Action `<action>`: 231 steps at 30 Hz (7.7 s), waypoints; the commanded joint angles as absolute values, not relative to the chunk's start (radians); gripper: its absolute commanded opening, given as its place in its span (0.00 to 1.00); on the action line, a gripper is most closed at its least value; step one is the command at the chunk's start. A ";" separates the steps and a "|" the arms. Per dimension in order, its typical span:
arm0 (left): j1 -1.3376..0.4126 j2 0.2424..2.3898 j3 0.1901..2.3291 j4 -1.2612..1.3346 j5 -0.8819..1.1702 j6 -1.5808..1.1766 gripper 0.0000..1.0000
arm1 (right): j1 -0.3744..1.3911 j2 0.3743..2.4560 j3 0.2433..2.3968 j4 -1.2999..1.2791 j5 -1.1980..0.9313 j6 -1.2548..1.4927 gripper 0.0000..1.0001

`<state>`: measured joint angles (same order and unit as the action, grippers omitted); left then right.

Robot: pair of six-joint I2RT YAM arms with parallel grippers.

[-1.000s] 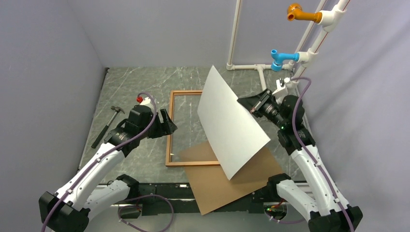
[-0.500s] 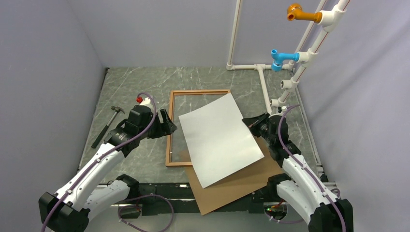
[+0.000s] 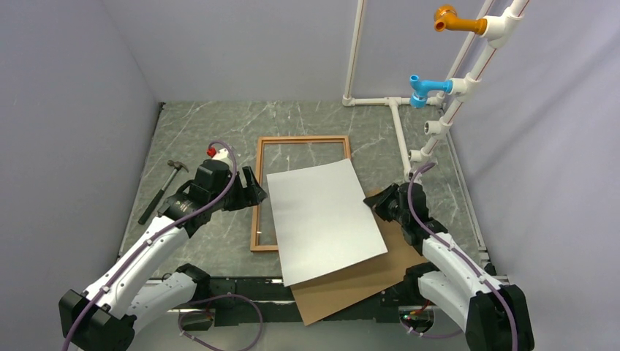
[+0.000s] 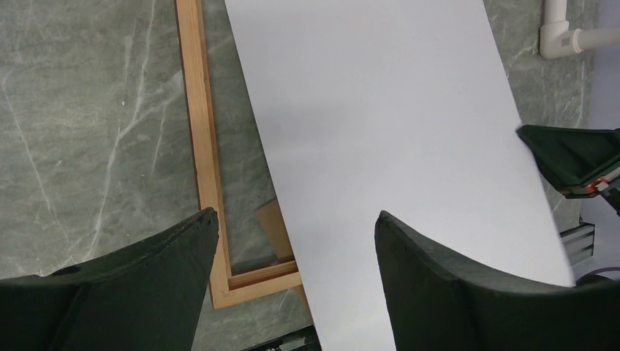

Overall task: Put the photo into the frame
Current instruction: Place the photo in the photo frame.

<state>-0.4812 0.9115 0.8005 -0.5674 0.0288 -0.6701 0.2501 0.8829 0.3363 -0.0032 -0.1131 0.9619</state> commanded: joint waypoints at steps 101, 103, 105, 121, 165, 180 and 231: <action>-0.479 0.951 0.813 -0.599 0.017 -0.628 0.83 | 0.229 0.849 0.226 0.266 -0.463 0.988 0.11; -0.479 0.950 0.812 -0.599 0.018 -0.629 0.83 | 0.228 0.850 0.195 0.325 -0.499 1.008 0.18; -0.479 0.948 0.811 -0.599 0.017 -0.627 0.83 | 0.228 0.859 0.175 0.375 -0.522 1.029 0.31; -0.479 0.965 0.821 -0.613 0.006 -0.610 0.83 | 0.277 1.099 0.186 0.591 -0.608 1.054 0.56; -0.478 0.965 0.820 -0.629 0.003 -0.600 0.84 | 0.357 1.369 0.694 0.188 -0.484 0.761 0.00; -0.478 0.968 0.821 -0.626 0.008 -0.601 0.83 | 0.353 1.442 0.693 0.264 -0.503 0.800 0.00; -0.479 0.948 0.810 -0.562 0.059 -0.610 0.84 | 0.394 1.234 0.762 -0.323 -0.066 0.563 0.96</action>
